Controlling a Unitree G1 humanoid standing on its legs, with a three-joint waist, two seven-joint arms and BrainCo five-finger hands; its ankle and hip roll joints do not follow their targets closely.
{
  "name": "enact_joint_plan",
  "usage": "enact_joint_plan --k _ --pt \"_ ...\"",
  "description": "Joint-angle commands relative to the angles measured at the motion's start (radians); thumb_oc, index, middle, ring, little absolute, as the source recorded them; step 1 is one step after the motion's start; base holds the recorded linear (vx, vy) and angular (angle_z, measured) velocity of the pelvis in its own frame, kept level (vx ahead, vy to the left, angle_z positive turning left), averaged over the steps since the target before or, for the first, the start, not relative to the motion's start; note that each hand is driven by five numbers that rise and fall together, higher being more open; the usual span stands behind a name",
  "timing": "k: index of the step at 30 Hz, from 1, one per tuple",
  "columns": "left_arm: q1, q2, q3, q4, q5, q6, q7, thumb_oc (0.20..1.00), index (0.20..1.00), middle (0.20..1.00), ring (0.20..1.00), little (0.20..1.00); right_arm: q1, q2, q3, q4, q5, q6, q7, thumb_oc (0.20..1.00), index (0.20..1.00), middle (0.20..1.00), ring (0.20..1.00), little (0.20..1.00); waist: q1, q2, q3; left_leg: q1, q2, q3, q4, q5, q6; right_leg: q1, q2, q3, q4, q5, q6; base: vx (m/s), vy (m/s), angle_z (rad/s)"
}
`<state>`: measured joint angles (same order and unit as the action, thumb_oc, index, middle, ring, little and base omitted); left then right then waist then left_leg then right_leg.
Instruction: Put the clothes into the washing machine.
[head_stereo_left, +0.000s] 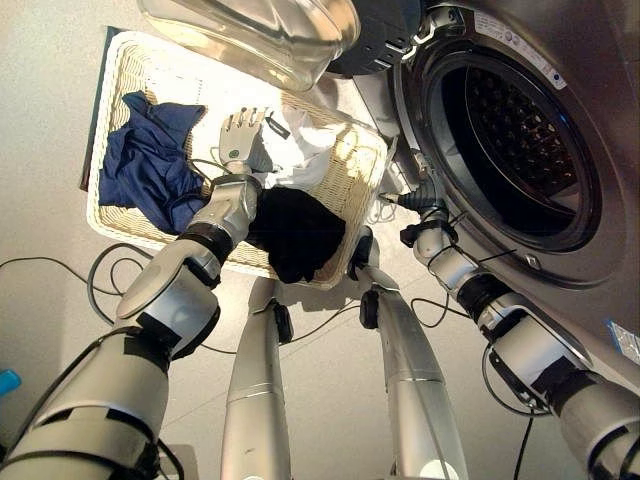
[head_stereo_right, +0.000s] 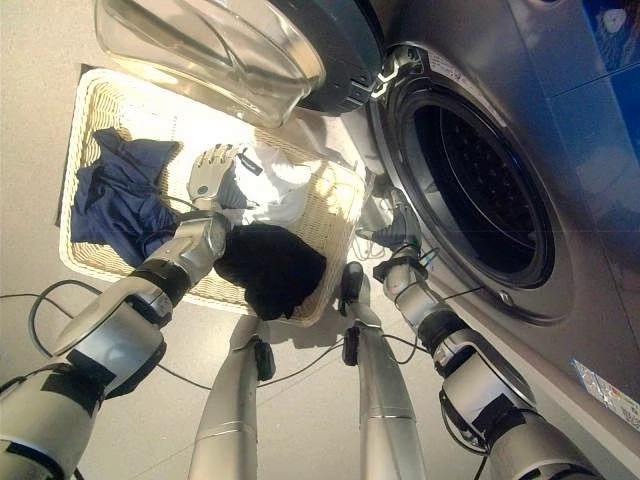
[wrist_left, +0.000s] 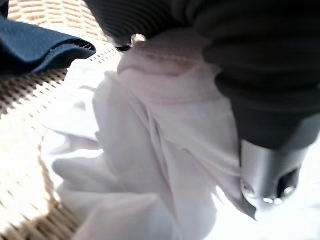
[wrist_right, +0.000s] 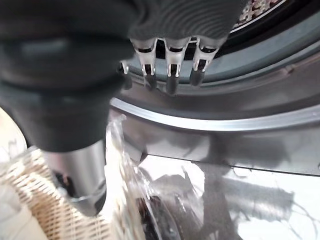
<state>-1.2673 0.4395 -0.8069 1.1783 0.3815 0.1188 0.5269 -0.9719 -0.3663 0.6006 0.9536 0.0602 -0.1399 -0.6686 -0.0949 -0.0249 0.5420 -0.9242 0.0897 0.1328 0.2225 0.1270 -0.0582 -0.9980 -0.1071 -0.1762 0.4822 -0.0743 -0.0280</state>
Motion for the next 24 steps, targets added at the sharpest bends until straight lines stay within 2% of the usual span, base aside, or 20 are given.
enact_joint_plan --k 1,6,7,9,15,17,18,19,20,21,24 --pt "-0.023 -0.043 -0.011 0.087 0.034 0.069 -0.077 1.000 1.000 1.000 1.000 1.000 -0.019 -0.004 -0.035 -0.008 0.063 -0.035 -0.044 1.000 1.000 1.000 1.000 1.000 -0.004 -0.006 -0.022 -0.042 -0.029 0.047 0.012 0.001 -0.067 -0.007 0.022 -0.004 -0.168 0.183 0.154 0.01 -0.017 -0.06" --pt "-0.048 -0.035 -0.026 0.118 0.039 0.166 -0.118 1.000 1.000 1.000 1.000 1.000 -0.028 -0.010 -0.051 -0.032 0.076 -0.051 -0.078 1.000 1.000 1.000 1.000 1.000 -0.014 -0.013 -0.022 -0.068 -0.024 0.042 0.005 0.003 -0.069 -0.032 0.026 0.009 -0.175 0.187 0.157 0.00 -0.002 -0.01" --pt "-0.054 -0.034 -0.026 0.119 0.039 0.168 -0.119 1.000 1.000 1.000 1.000 1.000 -0.033 -0.012 -0.052 -0.033 0.077 -0.051 -0.078 1.000 1.000 1.000 1.000 1.000 -0.014 -0.013 -0.022 -0.076 -0.024 0.042 0.005 0.008 -0.069 -0.040 0.026 0.009 -0.176 0.191 0.156 0.00 0.000 0.00" --pt "-0.060 -0.029 -0.035 0.132 0.053 0.213 -0.150 1.000 1.000 1.000 1.000 1.000 -0.035 -0.024 -0.054 -0.053 0.100 -0.060 -0.090 1.000 1.000 1.000 1.000 1.000 -0.017 -0.014 -0.022 -0.082 -0.022 0.042 0.005 0.006 -0.070 -0.046 0.023 0.012 -0.176 0.191 0.159 0.00 0.000 0.00" --pt "-0.085 -0.008 -0.051 0.127 0.092 0.297 -0.218 1.000 1.000 1.000 1.000 1.000 -0.038 -0.048 -0.064 -0.122 0.117 -0.068 -0.114 1.000 1.000 1.000 1.000 1.000 -0.022 -0.013 -0.022 -0.105 -0.027 0.033 0.011 0.005 -0.071 -0.070 0.019 0.019 -0.172 0.197 0.163 0.00 0.000 0.00" --pt "-0.086 -0.002 -0.052 0.123 0.099 0.288 -0.239 1.000 1.000 1.000 1.000 1.000 -0.035 -0.052 -0.071 -0.141 0.121 -0.068 -0.124 1.000 1.000 1.000 1.000 1.000 -0.022 -0.014 -0.022 -0.107 -0.029 0.029 0.012 0.003 -0.071 -0.072 0.017 0.018 -0.173 0.198 0.164 0.00 0.000 0.00" --pt "-0.086 0.002 -0.050 0.118 0.101 0.280 -0.248 0.605 0.605 0.605 0.605 0.605 -0.032 -0.056 -0.073 -0.155 0.122 -0.067 -0.134 1.000 1.000 1.000 1.000 1.000 -0.022 -0.013 -0.022 -0.108 -0.030 0.028 0.012 0.003 -0.071 -0.073 0.016 0.020 -0.174 0.200 0.165 0.00 0.000 0.00" --pt "-0.091 0.004 -0.050 0.117 0.101 0.277 -0.246 0.526 0.526 0.526 0.526 0.526 -0.036 -0.057 -0.074 -0.157 0.123 -0.066 -0.136 1.000 1.000 1.000 1.000 1.000 -0.022 -0.012 -0.022 -0.116 -0.031 0.028 0.012 0.007 -0.071 -0.080 0.016 0.020 -0.176 0.205 0.164 0.00 0.000 0.00" --pt "-0.091 0.004 -0.050 0.117 0.101 0.277 -0.246 0.526 0.526 0.526 0.526 0.526 -0.036 -0.057 -0.074 -0.157 0.123 -0.066 -0.136 1.000 1.000 1.000 1.000 1.000 -0.022 -0.012 -0.022 -0.116 -0.031 0.028 0.012 0.007 -0.071 -0.080 0.016 0.020 -0.176 0.205 0.164 0.00 0.000 0.00" --pt "-0.087 0.009 -0.051 0.105 0.106 0.243 -0.242 0.200 0.200 0.200 0.200 0.200 -0.022 -0.057 -0.079 -0.180 0.122 -0.068 -0.155 1.000 1.000 1.000 1.000 1.000 -0.021 -0.012 -0.022 -0.107 -0.031 0.027 0.011 0.000 -0.071 -0.074 0.015 0.021 -0.173 0.200 0.167 0.00 0.000 0.03" --pt "-0.084 0.012 -0.049 0.103 0.105 0.224 -0.244 0.200 0.200 0.200 0.200 0.200 -0.018 -0.059 -0.086 -0.191 0.124 -0.068 -0.165 1.000 1.000 1.000 1.000 1.000 -0.021 -0.011 -0.022 -0.102 -0.034 0.028 0.009 -0.002 -0.069 -0.070 0.013 0.021 -0.177 0.201 0.168 0.00 0.000 0.01"
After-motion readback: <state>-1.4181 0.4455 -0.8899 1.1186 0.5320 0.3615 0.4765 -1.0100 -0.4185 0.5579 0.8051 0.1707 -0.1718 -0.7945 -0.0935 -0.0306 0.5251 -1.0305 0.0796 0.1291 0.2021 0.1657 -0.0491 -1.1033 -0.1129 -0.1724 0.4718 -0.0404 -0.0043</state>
